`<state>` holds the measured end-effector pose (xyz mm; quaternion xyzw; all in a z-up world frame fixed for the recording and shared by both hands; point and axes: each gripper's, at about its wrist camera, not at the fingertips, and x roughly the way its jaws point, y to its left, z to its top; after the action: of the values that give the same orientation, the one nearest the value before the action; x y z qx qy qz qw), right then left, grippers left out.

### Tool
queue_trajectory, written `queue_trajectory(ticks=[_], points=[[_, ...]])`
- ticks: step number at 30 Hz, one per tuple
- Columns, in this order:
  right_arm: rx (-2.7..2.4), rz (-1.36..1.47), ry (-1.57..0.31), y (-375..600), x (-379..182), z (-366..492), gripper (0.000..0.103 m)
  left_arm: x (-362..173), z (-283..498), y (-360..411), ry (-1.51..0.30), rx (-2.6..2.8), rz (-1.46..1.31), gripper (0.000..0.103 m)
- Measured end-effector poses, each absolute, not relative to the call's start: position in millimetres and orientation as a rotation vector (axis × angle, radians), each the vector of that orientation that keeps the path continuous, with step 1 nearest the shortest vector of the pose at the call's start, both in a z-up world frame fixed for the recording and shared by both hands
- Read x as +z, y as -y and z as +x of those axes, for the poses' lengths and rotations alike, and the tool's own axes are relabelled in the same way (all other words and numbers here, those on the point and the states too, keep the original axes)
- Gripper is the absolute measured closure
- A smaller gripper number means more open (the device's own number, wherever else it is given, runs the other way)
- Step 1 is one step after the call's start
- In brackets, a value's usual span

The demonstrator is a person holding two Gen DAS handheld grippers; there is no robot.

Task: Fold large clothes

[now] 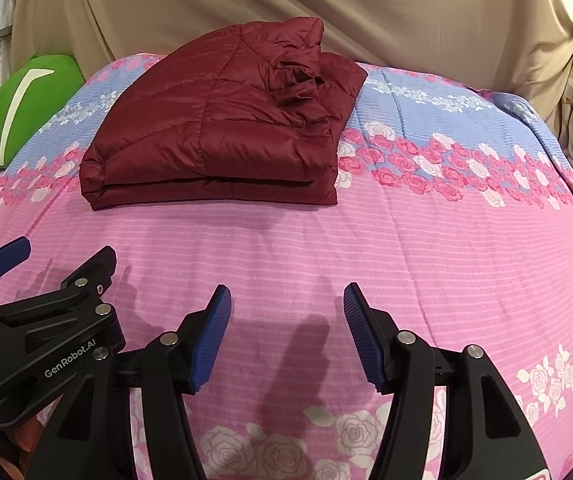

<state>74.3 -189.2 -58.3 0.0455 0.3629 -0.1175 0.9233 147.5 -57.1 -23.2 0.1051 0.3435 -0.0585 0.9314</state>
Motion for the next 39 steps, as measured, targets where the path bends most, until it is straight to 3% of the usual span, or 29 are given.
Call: queue_trajectory(ticks=[39], points=[[-0.240,0.089,-0.735,190.6,-58.1,73.1,0.045,-21.0,145.0,57.1,-0.682,-0.115,0.224,0.012]])
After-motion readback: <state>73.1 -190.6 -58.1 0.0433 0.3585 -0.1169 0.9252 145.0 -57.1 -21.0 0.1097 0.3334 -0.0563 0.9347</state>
